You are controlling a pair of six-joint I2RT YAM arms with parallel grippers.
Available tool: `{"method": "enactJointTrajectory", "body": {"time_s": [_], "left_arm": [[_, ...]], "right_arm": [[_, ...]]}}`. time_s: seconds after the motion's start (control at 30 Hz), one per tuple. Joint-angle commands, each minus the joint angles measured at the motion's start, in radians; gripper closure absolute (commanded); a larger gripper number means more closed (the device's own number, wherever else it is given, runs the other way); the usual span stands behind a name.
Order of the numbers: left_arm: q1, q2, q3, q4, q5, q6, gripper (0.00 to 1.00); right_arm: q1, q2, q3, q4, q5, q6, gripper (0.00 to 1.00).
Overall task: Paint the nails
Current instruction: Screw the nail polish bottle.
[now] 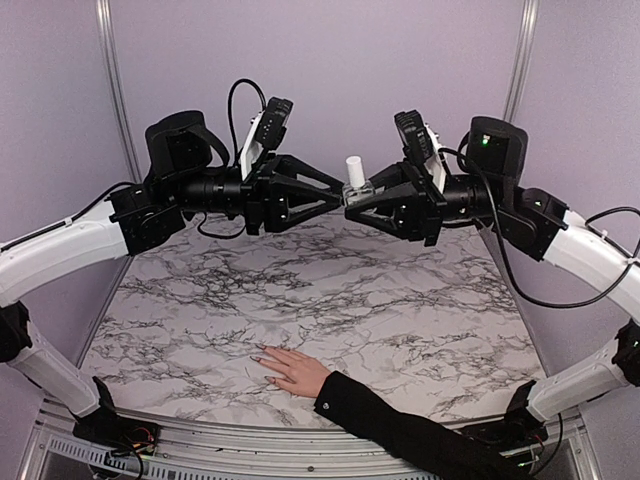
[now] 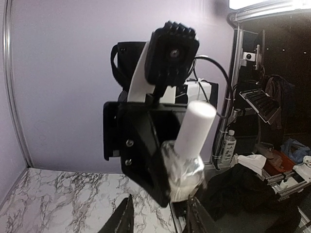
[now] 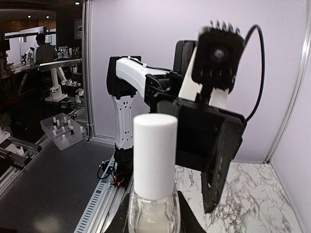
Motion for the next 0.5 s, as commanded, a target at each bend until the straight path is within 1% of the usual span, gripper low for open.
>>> {"method": "enactJointTrajectory", "body": {"time_s": [0.0,0.07,0.1,0.17,0.23,0.3,0.37,0.47], "left_arm": [[0.028,-0.056,-0.018,-0.073,-0.132,-0.041,0.59],[0.039,-0.087,-0.025,-0.076,-0.215,-0.044,0.58],[0.041,-0.105,-0.033,-0.071,-0.269,-0.049,0.55],[0.042,-0.133,-0.049,-0.064,-0.351,-0.06,0.48],[0.042,-0.146,-0.054,-0.063,-0.408,-0.084,0.43],[0.039,-0.149,-0.054,-0.059,-0.461,-0.114,0.41],[0.027,-0.143,-0.052,-0.047,-0.518,-0.143,0.42],[-0.015,-0.106,-0.015,-0.046,-0.621,-0.15,0.43]], "right_arm": [[0.006,-0.034,0.049,0.117,-0.017,-0.033,1.0],[0.006,-0.038,0.036,0.082,0.009,-0.052,1.0],[0.006,-0.042,0.031,0.07,0.031,-0.066,1.0],[0.005,-0.049,0.02,0.045,0.125,-0.088,1.0],[0.005,-0.051,0.018,0.029,0.311,-0.094,1.0],[0.005,-0.05,0.018,0.026,0.486,-0.085,1.0],[0.004,-0.048,0.009,0.035,0.649,-0.07,1.0],[0.01,-0.056,-0.021,0.064,0.809,-0.07,1.0]]}}
